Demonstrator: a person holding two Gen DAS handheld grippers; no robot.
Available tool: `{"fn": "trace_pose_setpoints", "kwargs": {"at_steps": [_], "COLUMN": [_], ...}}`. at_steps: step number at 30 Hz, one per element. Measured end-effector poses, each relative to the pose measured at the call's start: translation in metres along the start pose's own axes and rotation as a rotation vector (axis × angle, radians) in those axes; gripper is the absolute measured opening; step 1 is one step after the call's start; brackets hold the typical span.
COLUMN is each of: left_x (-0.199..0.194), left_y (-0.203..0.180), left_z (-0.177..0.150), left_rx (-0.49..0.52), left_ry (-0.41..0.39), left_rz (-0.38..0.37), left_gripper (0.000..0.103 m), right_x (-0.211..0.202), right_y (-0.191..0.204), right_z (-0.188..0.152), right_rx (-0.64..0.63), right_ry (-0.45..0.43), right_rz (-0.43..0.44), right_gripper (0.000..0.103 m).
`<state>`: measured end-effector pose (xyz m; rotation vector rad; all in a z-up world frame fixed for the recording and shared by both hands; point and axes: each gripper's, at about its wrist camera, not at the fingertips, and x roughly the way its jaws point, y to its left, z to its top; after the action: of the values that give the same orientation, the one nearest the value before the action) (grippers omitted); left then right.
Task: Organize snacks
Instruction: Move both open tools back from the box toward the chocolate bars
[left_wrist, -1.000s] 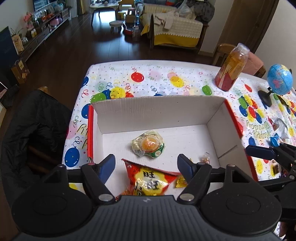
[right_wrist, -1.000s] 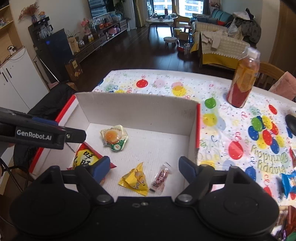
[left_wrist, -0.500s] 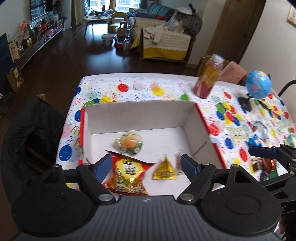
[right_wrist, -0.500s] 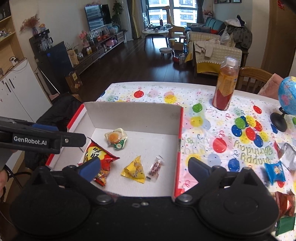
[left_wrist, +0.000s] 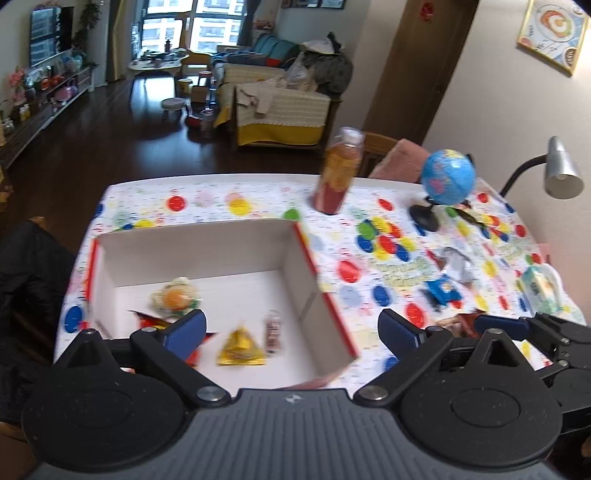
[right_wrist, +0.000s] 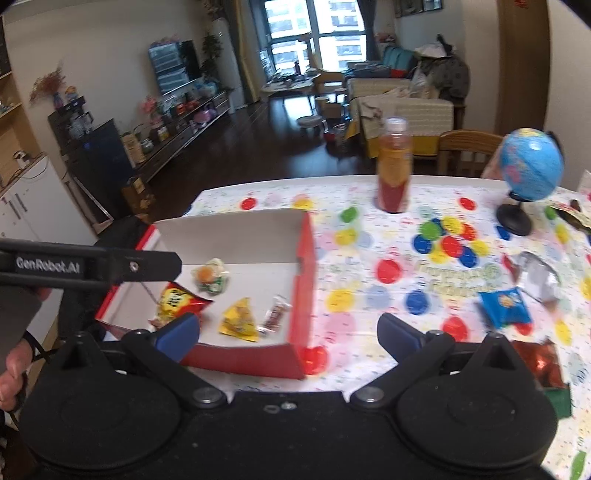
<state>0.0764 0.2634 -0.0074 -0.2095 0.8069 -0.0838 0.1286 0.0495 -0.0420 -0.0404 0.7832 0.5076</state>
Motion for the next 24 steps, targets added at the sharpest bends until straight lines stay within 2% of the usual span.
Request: {"fn": "trace_pose_setpoints", "kwargs": {"at_steps": [6, 12, 14, 19, 24], "left_x": [0.013, 0.034, 0.043, 0.065, 0.086], "left_y": [-0.042, -0.089, -0.104, -0.139, -0.177], "left_z": [-0.006, -0.014, -0.017, -0.026, -0.036], "left_rx": [0.051, 0.110, 0.114, 0.120, 0.181], "left_ry": [-0.028, 0.001, 0.014, 0.069, 0.088], "left_rz": [-0.058, -0.126, -0.138, -0.191, -0.194], "left_gripper": [0.103, 0.102, 0.103, 0.102, 0.102], "right_x": [-0.022, -0.039, -0.045, -0.058, -0.061], "right_y": [-0.041, -0.095, -0.111, -0.150, -0.189], "right_z": [-0.023, -0.045, -0.051, -0.071, -0.086], "right_rx": [0.026, 0.089, 0.088, 0.091, 0.121], "right_ry": [-0.069, -0.060, -0.046, -0.038, -0.010], "right_rz": [-0.044, -0.109, -0.153, -0.193, -0.228], "right_gripper": [0.103, 0.103, 0.103, 0.103, 0.102]}}
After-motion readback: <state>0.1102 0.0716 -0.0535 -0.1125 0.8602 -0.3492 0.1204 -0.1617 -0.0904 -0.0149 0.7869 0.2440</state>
